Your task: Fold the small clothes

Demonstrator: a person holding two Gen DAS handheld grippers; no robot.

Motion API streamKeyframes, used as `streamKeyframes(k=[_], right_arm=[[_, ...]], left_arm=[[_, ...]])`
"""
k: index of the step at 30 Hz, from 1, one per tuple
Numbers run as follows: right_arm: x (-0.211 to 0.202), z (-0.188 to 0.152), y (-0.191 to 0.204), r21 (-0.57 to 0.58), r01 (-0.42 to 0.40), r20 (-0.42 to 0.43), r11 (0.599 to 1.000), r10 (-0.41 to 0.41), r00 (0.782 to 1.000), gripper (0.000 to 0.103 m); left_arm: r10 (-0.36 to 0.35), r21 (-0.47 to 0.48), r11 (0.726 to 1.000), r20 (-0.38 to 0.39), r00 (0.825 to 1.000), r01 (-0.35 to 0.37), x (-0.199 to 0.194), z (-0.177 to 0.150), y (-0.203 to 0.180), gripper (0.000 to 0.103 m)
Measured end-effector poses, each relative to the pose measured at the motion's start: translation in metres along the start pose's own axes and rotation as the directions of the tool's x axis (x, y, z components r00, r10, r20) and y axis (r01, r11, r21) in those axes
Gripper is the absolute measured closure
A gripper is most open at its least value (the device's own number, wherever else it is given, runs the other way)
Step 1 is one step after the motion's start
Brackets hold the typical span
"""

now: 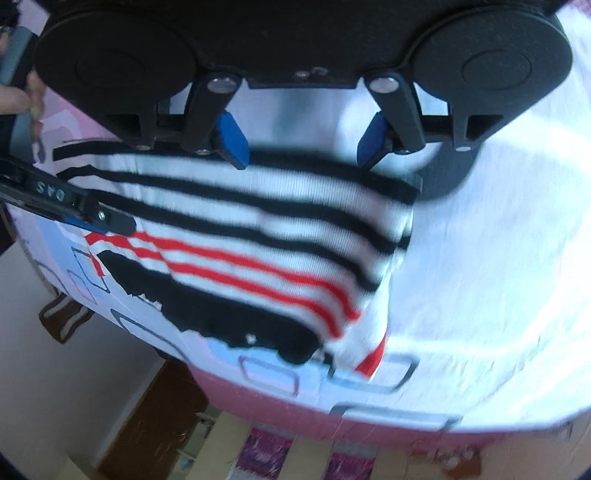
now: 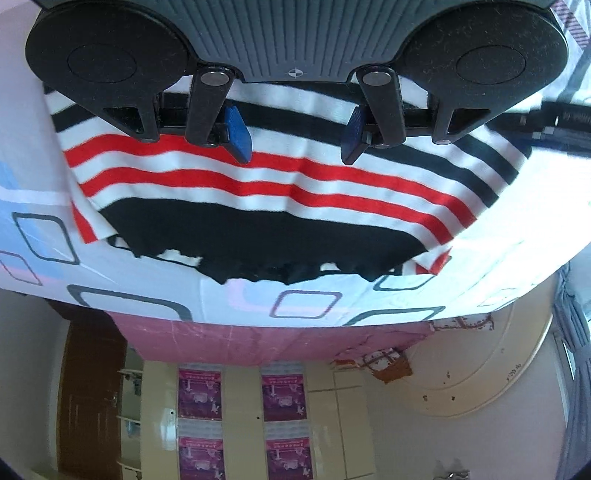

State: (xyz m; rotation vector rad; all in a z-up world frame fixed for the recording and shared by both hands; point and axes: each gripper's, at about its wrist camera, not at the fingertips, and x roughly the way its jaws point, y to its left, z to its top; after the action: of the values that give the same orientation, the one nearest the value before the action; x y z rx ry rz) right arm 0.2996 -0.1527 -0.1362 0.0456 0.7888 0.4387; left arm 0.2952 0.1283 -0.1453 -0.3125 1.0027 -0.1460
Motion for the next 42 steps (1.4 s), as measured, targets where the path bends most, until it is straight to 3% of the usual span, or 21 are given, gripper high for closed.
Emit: streamKeyframes(k=[4,7,13,18,22,30,37,42], right_arm=[[0.008,0.000,0.007,-0.007,0.009,-0.002,1.000,-0.009,1.000,0.050],[0.021,-0.003,0.008,-0.004,0.026,-0.019,1.000,-0.026,0.999,0.050],[0.042,-0.003,0.012,-0.039,0.051,-0.048,0.998,-0.053,0.997,0.050],[0.035,0.013,0.006,-0.009,0.098,0.038,0.995,-0.097,0.995,0.050],[0.065,0.004,0.004,-0.065,0.129,-0.061,0.989,-0.133,0.989,0.050],[0.067,-0.003,0.004,-0.096,0.132,-0.040,0.987,-0.136,0.990,0.050],[0.065,-0.005,-0.005,-0.097,0.079,-0.022,0.992,-0.082,0.996,0.050],[0.053,0.001,-0.026,-0.017,-0.008,-0.010,1.000,0.008,1.000,0.050]], left_arm=[[-0.081,-0.137,0.988,-0.015,0.997,0.078,0.006,-0.011,0.019,0.039],[-0.140,-0.210,0.967,0.044,0.989,0.146,0.012,-0.008,0.029,0.038],[-0.221,-0.350,0.897,0.171,0.960,0.269,0.038,0.010,0.047,0.039],[-0.229,-0.413,0.854,0.249,0.941,0.317,0.054,0.023,0.056,0.047],[-0.207,-0.423,0.851,0.278,0.938,0.313,0.063,0.026,0.059,0.065],[-0.175,-0.452,0.839,0.301,0.937,0.302,0.059,0.023,0.063,0.083],[-0.085,-0.394,0.889,0.360,0.929,0.234,0.039,0.024,0.035,0.088],[-0.066,-0.231,0.958,0.406,0.912,0.172,0.014,0.041,-0.019,0.088]])
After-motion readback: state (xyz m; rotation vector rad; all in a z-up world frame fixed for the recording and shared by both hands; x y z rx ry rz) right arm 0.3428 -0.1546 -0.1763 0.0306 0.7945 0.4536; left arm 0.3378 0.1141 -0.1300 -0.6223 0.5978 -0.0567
